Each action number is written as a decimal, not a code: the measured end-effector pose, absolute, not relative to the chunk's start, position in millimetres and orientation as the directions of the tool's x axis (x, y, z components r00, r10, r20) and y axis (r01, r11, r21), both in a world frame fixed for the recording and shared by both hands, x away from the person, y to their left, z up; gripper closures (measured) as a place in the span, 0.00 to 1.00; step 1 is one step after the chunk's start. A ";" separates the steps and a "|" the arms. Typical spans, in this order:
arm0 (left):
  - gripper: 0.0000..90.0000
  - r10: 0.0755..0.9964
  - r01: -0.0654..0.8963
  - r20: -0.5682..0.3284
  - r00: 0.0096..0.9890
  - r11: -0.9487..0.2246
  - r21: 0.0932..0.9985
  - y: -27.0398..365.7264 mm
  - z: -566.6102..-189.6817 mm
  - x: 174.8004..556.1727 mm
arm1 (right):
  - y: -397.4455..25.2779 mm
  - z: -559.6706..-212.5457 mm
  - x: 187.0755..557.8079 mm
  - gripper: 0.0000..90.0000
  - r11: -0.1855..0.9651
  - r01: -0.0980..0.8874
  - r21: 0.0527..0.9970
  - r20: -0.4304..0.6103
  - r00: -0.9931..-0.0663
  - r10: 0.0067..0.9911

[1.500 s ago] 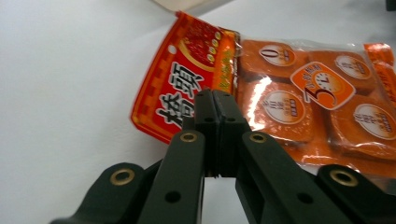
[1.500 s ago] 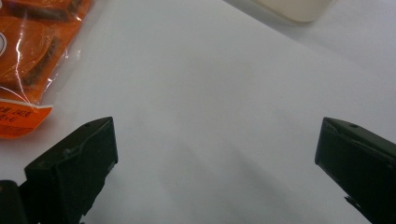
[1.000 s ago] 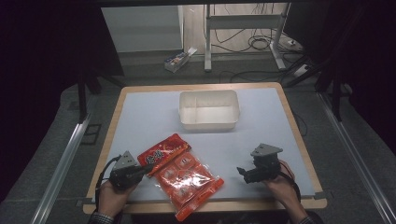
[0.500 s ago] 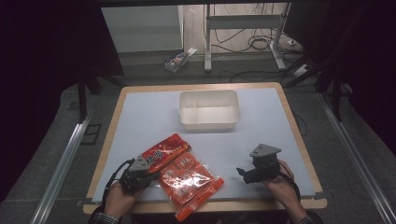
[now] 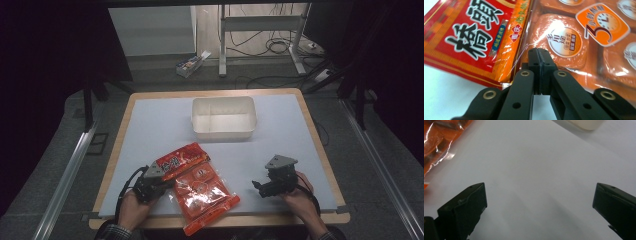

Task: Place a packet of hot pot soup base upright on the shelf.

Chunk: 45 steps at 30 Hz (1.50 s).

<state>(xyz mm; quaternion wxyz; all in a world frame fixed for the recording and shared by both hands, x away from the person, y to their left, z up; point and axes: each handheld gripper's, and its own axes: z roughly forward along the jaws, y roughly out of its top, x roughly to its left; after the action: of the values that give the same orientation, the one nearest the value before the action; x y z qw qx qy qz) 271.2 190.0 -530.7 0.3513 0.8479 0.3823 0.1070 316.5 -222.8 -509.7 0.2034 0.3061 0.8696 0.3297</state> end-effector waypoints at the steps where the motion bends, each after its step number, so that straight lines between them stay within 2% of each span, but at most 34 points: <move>1: 1.00 0.723 0.571 -0.086 0.685 -0.461 0.679 189.0 -530.8 273.9 | -222.7 -509.8 316.7 0.00 0.596 0.397 0.698 -0.153 -0.730 0.666; 11: 1.00 0.735 0.593 -0.123 0.667 -0.424 0.685 184.5 -533.7 294.9 | -222.7 -509.8 317.2 0.00 0.594 0.399 0.698 -0.151 -0.729 0.668; 24: 1.00 0.734 0.571 -0.075 0.675 -0.455 0.683 163.8 -532.0 314.5 | -221.7 -510.6 317.7 0.00 0.601 0.398 0.693 -0.155 -0.732 0.664; 30: 1.00 0.719 0.562 -0.074 0.691 -0.470 0.681 151.6 -530.9 328.7 | -221.2 -510.7 318.0 0.00 0.598 0.401 0.694 -0.151 -0.731 0.666; 36: 1.00 0.696 0.534 -0.036 0.717 -0.515 0.671 135.1 -528.2 340.5 | -220.9 -511.1 319.4 0.00 0.595 0.401 0.697 -0.144 -0.734 0.664; 42: 1.00 0.667 0.535 -0.090 0.739 -0.501 0.681 122.7 -528.5 355.0 | -219.3 -511.6 321.6 0.00 0.594 0.402 0.697 -0.132 -0.742 0.657; 45: 1.00 0.655 0.528 -0.089 0.751 -0.513 0.677 117.9 -527.5 358.9 | -219.0 -511.8 322.1 0.00 0.592 0.400 0.700 -0.127 -0.745 0.655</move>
<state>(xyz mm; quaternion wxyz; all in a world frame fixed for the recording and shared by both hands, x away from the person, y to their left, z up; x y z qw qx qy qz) 358.9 117.9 -527.5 0.3560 0.8652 0.3417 0.0893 322.1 -219.0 -511.8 0.1894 0.3026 0.8718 0.3354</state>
